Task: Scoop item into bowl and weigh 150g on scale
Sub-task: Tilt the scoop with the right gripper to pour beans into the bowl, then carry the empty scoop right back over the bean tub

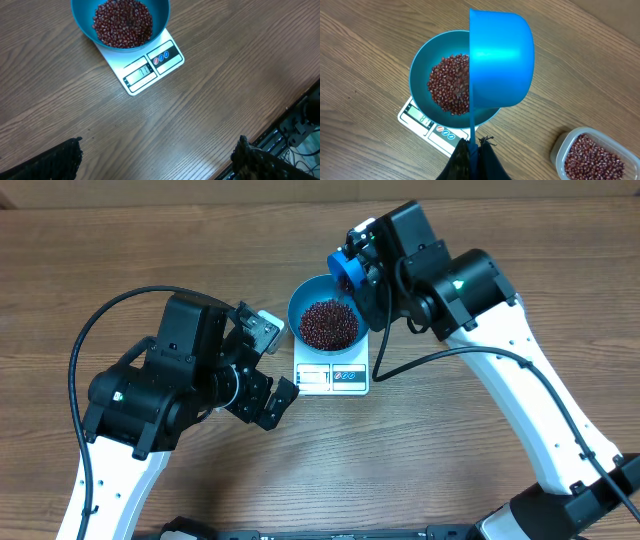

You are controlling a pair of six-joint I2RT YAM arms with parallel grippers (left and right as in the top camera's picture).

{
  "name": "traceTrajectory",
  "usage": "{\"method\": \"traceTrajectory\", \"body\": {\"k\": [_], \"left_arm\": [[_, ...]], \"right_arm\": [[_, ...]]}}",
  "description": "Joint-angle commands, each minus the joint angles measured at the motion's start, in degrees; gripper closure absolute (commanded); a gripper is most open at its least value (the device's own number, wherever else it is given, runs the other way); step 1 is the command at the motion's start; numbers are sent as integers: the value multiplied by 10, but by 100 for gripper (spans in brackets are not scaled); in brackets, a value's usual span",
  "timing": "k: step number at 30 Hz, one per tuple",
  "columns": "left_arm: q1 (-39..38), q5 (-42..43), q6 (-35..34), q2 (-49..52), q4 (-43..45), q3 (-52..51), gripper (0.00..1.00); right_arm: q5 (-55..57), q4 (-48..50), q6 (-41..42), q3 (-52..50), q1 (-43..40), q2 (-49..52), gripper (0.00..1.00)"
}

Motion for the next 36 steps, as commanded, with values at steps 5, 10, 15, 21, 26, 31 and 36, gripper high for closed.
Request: {"method": "traceTrajectory", "body": {"k": [5,10,15,21,26,31,36], "left_arm": [[-4,-4,13,3,0,2,0],[-4,-4,13,3,0,2,0],[-4,-4,13,3,0,2,0],[-4,-4,13,3,0,2,0],[-4,-4,13,3,0,2,0],[-4,-4,13,3,0,2,0],[-4,-4,13,3,0,2,0]], "right_arm": [[54,14,-2,-11,19,20,96],[54,12,-2,-11,19,39,96],[54,11,-2,-11,24,49,96],[57,10,-2,-12,28,50,96],[119,10,-5,-12,51,50,96],[127,10,-17,-12,62,50,96],[163,7,-17,-12,70,50,96]]}}
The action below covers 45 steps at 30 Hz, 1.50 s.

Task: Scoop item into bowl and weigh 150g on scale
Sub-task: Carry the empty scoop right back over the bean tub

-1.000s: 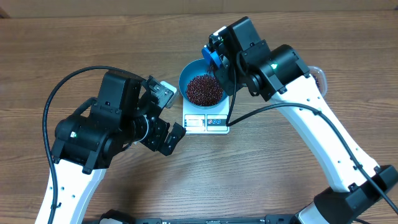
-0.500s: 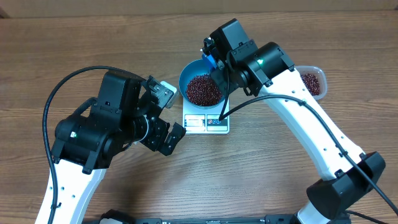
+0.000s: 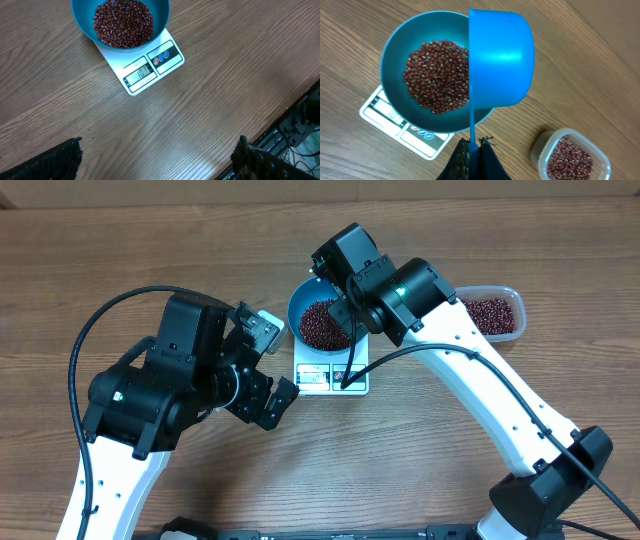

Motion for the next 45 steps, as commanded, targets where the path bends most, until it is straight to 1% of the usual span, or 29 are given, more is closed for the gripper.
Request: {"method": "traceTrajectory", "body": {"k": [1,5,9,10,12,16,20,22,24,25,28,33,36,41,43,45], "left_arm": [[-4,-4,13,3,0,2,0],[-4,-4,13,3,0,2,0],[-4,-4,13,3,0,2,0],[-4,-4,13,3,0,2,0],[-4,-4,13,3,0,2,0],[-4,-4,13,3,0,2,0],[-4,-4,13,3,0,2,0],[-4,-4,13,3,0,2,1],[-4,-4,13,3,0,2,0],[-4,-4,13,3,0,2,0],[-4,-4,13,3,0,2,0],[-4,-4,13,3,0,2,0],[-4,-4,13,3,0,2,0],[-4,-4,13,3,0,2,0],[-4,-4,13,3,0,2,0],[-4,-4,13,3,0,2,1]], "right_arm": [[36,1,-3,-3,8,-2,96],[17,-4,2,-3,8,-2,96],[-64,-4,38,-3,-13,-3,96],[-105,-2,49,-3,-34,-5,96],[-136,-3,52,-2,-56,-11,96],[-177,-2,64,-2,-126,-49,96],[-177,-4,68,-2,-200,-91,96],[-172,-12,75,-2,-266,-110,96],[-152,-31,75,-3,-306,-111,96],[-129,-54,77,-3,-339,-105,96],[-82,-71,92,-3,-378,-94,96],[-17,-82,94,-3,-388,-68,96],[-5,-99,109,-3,-384,-39,96],[9,-120,109,-3,-347,13,96],[47,-131,134,-3,-334,27,96],[48,-135,137,-5,-332,35,96]]}}
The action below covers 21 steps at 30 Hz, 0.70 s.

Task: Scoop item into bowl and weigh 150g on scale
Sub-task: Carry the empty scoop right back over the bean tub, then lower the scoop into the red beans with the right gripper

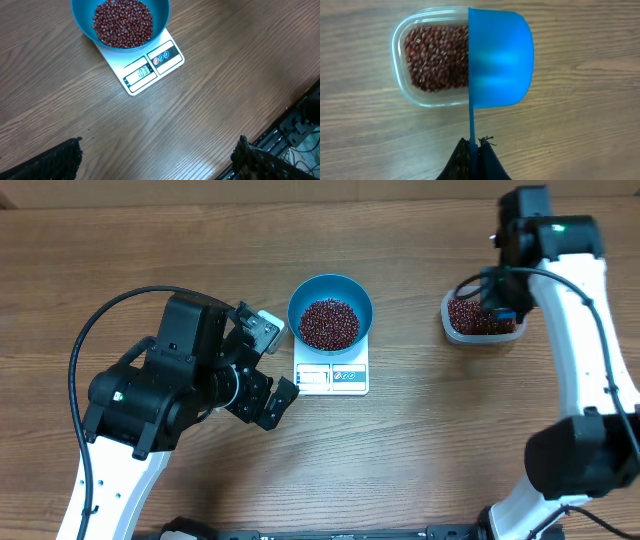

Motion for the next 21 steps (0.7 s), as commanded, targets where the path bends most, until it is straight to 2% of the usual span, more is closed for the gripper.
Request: {"method": "traceTrajectory", "body": {"k": [1,12,21], "left_arm": [[-4,-4,12,3,0,2,0],[-4,-4,12,3,0,2,0],[-4,-4,12,3,0,2,0]], "right_arm": [[36,-2,23,-3,6,7,96],[33,89,14,-132,23,7,96],[-36,138,-13,-147,41,7,96]]}}
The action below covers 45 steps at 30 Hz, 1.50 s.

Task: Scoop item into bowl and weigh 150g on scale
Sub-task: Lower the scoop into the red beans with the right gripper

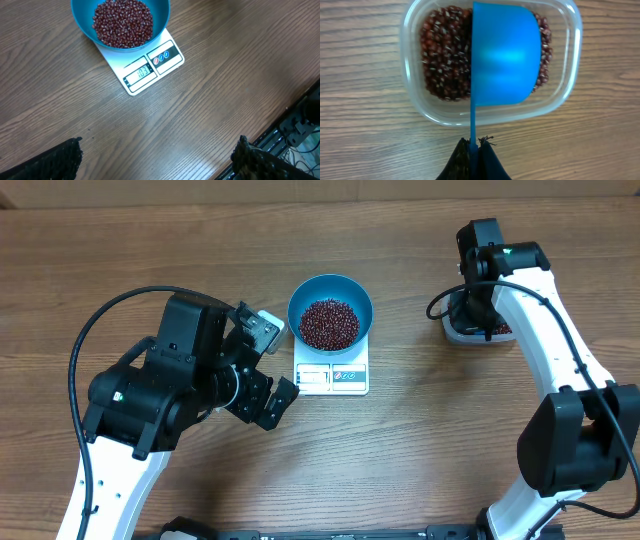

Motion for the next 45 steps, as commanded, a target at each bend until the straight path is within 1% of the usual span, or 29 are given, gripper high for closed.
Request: {"method": "traceTrajectory", "body": {"k": [1,8,18,26,33,38,40,45], "left_arm": [[-4,-4,13,3,0,2,1],[-4,-4,13,3,0,2,0],[-4,-4,13,3,0,2,0],[-4,-4,13,3,0,2,1],[-4,-4,13,3,0,2,0],[-4,-4,13,3,0,2,0],[-4,-4,13,3,0,2,1],[-4,-4,13,3,0,2,0]], "right_arm": [[-31,9,-7,-6,8,-3,96],[-47,15,-7,-28,8,-2,96],[-197,47,-7,-32,6,-1,96],[-208,33,-5,-27,1,-2,96],[-297,27,-9,-27,-56,-5,96],[-389,19,-40,-27,-98,-5,96],[-430,12,-70,-27,-113,-5,96],[-445,3,-79,-27,-134,-5,96]]}}
